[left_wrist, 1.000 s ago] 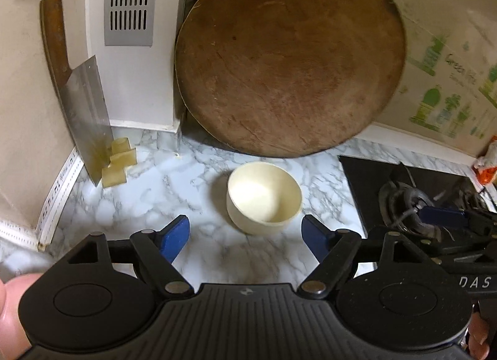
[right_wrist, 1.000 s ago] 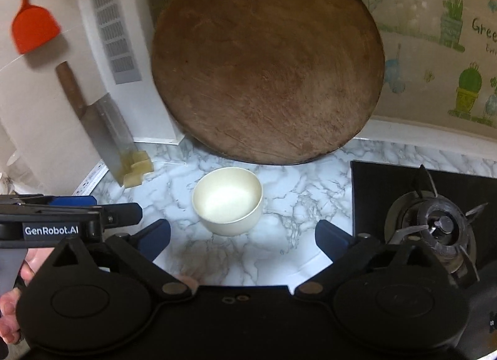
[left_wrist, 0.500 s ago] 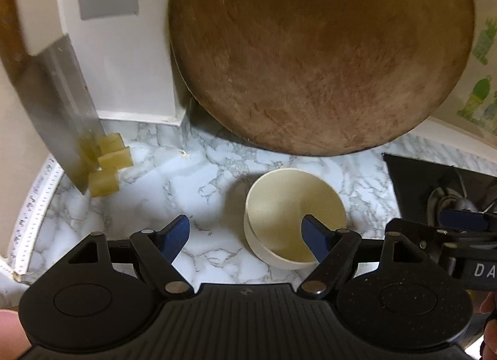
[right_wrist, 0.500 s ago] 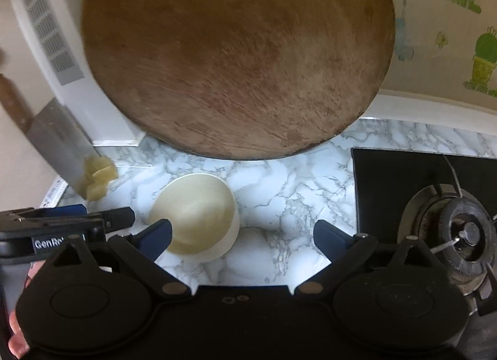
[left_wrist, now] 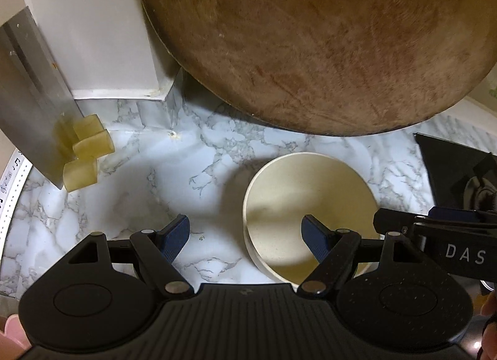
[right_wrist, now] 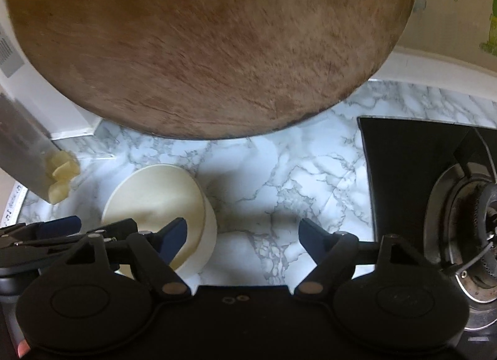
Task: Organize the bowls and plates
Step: 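Close both grippers on the cream bowl rim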
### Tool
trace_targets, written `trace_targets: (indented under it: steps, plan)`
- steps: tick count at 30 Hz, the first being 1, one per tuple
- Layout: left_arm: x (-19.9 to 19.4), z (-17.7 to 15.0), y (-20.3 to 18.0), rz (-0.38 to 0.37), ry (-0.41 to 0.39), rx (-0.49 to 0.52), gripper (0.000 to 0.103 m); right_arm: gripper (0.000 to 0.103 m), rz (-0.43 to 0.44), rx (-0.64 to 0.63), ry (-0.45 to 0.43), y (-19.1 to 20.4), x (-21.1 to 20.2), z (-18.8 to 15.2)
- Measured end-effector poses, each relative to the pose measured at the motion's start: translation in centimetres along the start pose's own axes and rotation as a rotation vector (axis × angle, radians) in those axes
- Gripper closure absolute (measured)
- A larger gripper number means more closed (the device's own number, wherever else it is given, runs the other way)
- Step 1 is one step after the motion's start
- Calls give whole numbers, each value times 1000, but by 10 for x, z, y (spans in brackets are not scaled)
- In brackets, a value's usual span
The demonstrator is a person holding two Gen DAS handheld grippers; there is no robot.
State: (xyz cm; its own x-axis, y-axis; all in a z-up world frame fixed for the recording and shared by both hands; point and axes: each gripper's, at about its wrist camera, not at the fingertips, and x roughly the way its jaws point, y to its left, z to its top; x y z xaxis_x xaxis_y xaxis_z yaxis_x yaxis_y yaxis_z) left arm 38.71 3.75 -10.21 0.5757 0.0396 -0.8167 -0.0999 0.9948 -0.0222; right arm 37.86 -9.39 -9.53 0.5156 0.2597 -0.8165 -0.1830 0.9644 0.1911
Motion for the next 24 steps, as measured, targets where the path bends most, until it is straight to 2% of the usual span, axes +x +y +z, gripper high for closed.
trace_targets:
  steps: [4, 6, 12, 13, 14, 15, 19, 21, 24]
  plan:
    - [7, -1, 1, 11, 4, -17, 25, 32, 3, -4, 12, 2, 9, 1]
    - [9, -1, 2, 18, -1, -20, 25, 39, 7, -3, 14, 5, 13, 3]
    - [16, -1, 3, 10, 19, -48, 53, 58, 17, -19, 26, 14, 21, 3]
    - [16, -1, 2, 12, 20, -47, 60, 61, 18, -20, 29, 15, 22, 3]
    - [16, -1, 2, 16, 21, -47, 65, 67, 20, -21, 31, 16, 23, 2]
    - [15, -2, 2, 17, 19, -50, 66, 70, 22, -22, 34, 17, 23, 2]
    - [13, -1, 1, 17, 16, -52, 84, 83, 36, -22, 35, 20, 23, 1]
    - [14, -1, 1, 15, 26, -47, 88, 93, 38, -23, 33, 21, 21, 0]
    - [11, 0, -2, 10, 24, -37, 95, 94, 31, -28, 29, 24, 19, -1]
